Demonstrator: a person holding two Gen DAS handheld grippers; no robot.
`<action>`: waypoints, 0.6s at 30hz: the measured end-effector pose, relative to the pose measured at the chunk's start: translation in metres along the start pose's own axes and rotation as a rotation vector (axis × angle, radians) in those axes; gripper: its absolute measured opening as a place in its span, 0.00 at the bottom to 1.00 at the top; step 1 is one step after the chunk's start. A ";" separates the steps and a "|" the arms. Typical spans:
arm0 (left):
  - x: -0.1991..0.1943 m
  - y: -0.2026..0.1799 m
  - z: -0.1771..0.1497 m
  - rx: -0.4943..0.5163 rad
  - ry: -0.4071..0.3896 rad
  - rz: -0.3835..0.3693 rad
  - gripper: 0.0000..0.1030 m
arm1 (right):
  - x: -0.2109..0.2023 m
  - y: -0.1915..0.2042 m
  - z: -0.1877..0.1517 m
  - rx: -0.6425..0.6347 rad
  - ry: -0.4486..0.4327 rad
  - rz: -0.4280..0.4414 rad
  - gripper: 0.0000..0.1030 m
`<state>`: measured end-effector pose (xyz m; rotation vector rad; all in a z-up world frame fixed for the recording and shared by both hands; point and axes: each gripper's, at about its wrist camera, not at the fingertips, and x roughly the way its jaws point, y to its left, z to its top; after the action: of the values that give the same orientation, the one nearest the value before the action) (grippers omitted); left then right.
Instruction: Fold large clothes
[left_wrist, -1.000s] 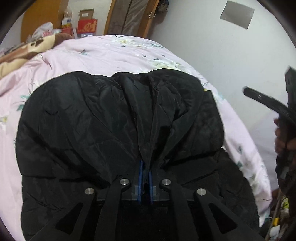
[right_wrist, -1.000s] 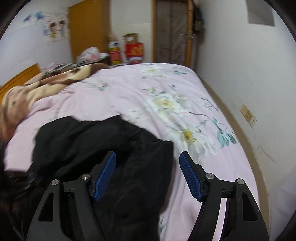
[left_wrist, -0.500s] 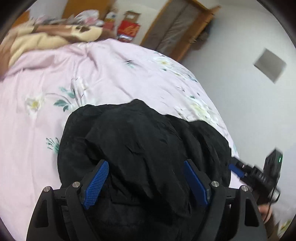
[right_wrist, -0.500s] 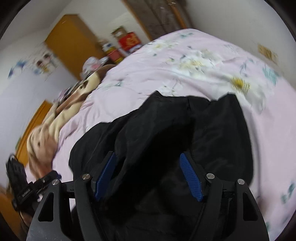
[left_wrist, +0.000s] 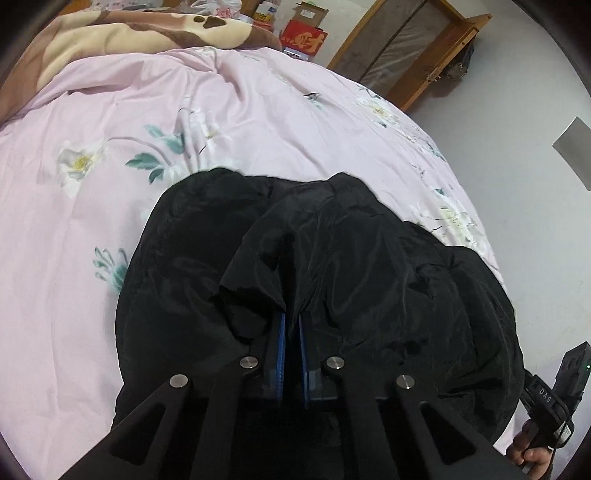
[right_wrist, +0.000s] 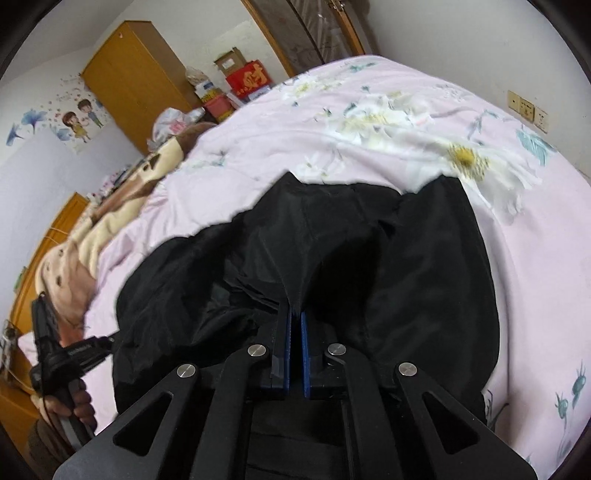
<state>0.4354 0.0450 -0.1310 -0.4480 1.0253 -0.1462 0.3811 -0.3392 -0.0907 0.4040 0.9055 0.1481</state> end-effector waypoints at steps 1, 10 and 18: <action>0.007 0.003 -0.004 0.000 0.012 0.004 0.07 | 0.007 -0.004 -0.004 0.011 0.022 -0.001 0.03; -0.009 0.016 0.002 -0.050 0.018 -0.053 0.42 | -0.004 0.006 -0.009 -0.066 0.062 -0.073 0.29; -0.059 -0.038 0.013 0.115 -0.083 -0.073 0.52 | -0.063 0.094 -0.007 -0.446 -0.150 -0.052 0.39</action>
<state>0.4194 0.0336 -0.0628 -0.3844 0.9140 -0.2486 0.3408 -0.2696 -0.0111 -0.0231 0.7090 0.2615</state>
